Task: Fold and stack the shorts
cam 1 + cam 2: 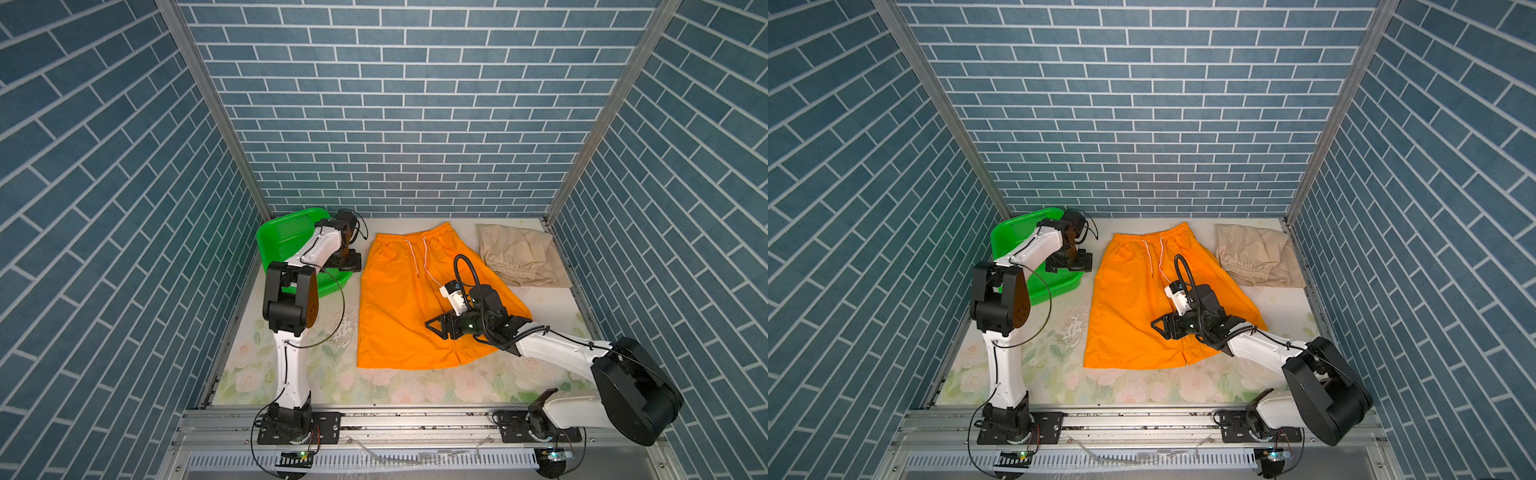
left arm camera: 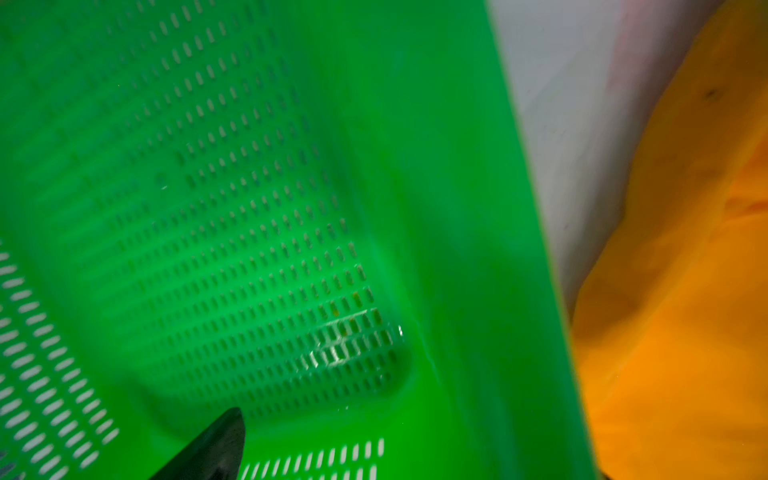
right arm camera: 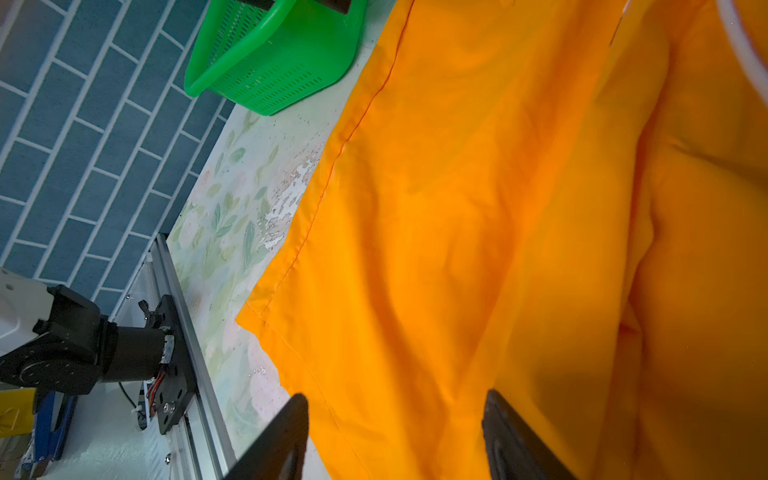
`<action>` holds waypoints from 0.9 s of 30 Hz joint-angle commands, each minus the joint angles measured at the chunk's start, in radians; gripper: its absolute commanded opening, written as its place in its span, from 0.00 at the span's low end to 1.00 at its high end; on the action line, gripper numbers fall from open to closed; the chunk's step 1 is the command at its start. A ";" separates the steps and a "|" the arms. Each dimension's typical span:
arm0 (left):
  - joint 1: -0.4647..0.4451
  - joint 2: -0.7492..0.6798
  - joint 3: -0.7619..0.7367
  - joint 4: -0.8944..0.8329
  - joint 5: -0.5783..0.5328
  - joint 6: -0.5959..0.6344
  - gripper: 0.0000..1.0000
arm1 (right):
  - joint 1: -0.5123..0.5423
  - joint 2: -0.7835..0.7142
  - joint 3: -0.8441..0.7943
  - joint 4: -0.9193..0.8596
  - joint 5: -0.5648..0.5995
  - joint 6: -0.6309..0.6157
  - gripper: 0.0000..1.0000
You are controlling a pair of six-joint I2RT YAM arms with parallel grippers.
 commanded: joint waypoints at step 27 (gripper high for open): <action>-0.070 -0.511 -0.288 -0.017 0.096 -0.018 1.00 | 0.004 -0.017 0.076 -0.304 0.236 -0.001 0.68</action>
